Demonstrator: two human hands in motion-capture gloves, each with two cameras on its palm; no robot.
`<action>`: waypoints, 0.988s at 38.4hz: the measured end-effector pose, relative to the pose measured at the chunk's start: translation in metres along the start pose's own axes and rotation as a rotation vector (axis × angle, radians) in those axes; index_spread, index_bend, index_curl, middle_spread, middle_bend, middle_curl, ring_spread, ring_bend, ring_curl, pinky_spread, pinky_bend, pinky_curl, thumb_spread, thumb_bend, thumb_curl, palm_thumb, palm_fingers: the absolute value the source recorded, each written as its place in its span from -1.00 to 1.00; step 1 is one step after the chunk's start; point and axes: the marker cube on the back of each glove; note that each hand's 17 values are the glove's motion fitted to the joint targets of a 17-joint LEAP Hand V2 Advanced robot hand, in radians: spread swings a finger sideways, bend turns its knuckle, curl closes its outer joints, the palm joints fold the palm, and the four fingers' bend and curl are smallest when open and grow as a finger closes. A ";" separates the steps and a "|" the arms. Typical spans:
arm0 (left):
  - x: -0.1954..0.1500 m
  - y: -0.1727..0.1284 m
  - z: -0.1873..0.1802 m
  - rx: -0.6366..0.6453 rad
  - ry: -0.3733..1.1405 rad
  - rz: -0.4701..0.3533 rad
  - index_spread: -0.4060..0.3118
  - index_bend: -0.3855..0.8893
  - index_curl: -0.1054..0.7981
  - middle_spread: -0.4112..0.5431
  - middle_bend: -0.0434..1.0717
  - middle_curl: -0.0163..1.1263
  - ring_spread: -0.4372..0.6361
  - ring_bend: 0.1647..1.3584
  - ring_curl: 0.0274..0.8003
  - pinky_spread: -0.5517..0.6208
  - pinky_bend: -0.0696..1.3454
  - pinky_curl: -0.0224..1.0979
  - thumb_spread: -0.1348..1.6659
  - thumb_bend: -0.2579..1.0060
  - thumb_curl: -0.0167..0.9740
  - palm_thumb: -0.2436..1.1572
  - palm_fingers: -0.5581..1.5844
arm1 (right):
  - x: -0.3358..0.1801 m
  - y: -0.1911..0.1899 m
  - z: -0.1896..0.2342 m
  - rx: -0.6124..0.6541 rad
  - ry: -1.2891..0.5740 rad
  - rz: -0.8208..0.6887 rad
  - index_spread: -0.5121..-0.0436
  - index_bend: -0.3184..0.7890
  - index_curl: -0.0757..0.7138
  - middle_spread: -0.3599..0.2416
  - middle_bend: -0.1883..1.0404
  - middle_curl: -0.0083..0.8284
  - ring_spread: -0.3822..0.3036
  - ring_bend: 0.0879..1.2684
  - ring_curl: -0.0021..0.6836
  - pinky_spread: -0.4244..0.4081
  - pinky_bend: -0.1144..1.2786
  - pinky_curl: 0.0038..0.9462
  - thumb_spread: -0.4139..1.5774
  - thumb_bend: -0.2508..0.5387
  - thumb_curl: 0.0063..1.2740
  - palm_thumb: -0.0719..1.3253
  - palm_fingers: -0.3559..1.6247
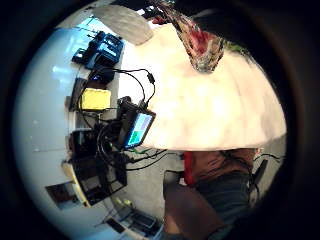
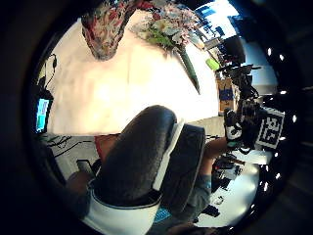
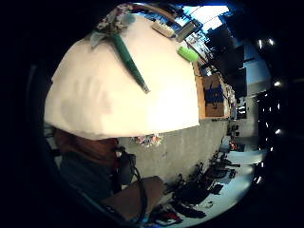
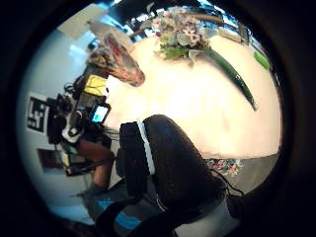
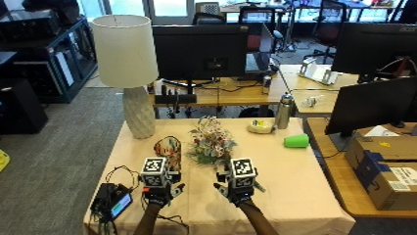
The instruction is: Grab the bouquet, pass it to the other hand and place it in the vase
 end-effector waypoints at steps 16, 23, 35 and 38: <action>0.002 -0.010 0.007 0.015 0.015 0.011 -0.07 -0.19 -0.48 0.17 -0.56 -0.64 0.52 -0.41 -0.62 0.68 -0.31 -0.60 0.13 -0.65 -0.77 -0.70 -0.29 | 0.000 0.000 -0.001 0.004 0.013 -0.008 -0.40 -0.17 -0.44 0.30 -0.27 -0.53 0.59 -0.77 -0.67 0.69 -0.18 -0.55 0.46 -0.24 -0.82 -0.62 -0.50; 0.001 -0.004 0.003 -0.011 0.003 -0.004 -0.08 -0.19 -0.41 0.18 -0.55 -0.58 0.57 -0.38 -0.58 0.72 -0.30 -0.55 0.20 -0.66 -0.72 -0.71 -0.31 | 0.007 -0.004 0.002 0.008 0.026 0.006 -0.47 -0.17 -0.38 0.31 -0.28 -0.45 0.63 -0.76 -0.60 0.72 -0.17 -0.49 0.54 -0.32 -0.77 -0.61 -0.52; 0.001 0.005 -0.007 -0.014 0.005 -0.011 -0.09 -0.18 -0.32 0.19 -0.55 -0.50 0.60 -0.34 -0.52 0.75 -0.29 -0.49 0.25 -0.66 -0.66 -0.72 -0.33 | 0.068 -0.035 0.006 0.022 0.008 0.116 -0.51 -0.22 -0.33 0.34 -0.29 -0.34 0.66 -0.72 -0.49 0.75 -0.12 -0.40 0.56 -0.41 -0.70 -0.60 -0.58; 0.000 -0.001 -0.002 -0.003 0.005 -0.006 -0.09 -0.18 -0.31 0.19 -0.55 -0.48 0.60 -0.34 -0.52 0.75 -0.29 -0.48 0.25 -0.67 -0.65 -0.72 -0.34 | 0.087 -0.050 0.017 0.019 0.005 0.145 -0.51 -0.25 -0.34 0.36 -0.32 -0.34 0.67 -0.70 -0.46 0.76 -0.08 -0.37 0.55 -0.41 -0.68 -0.58 -0.62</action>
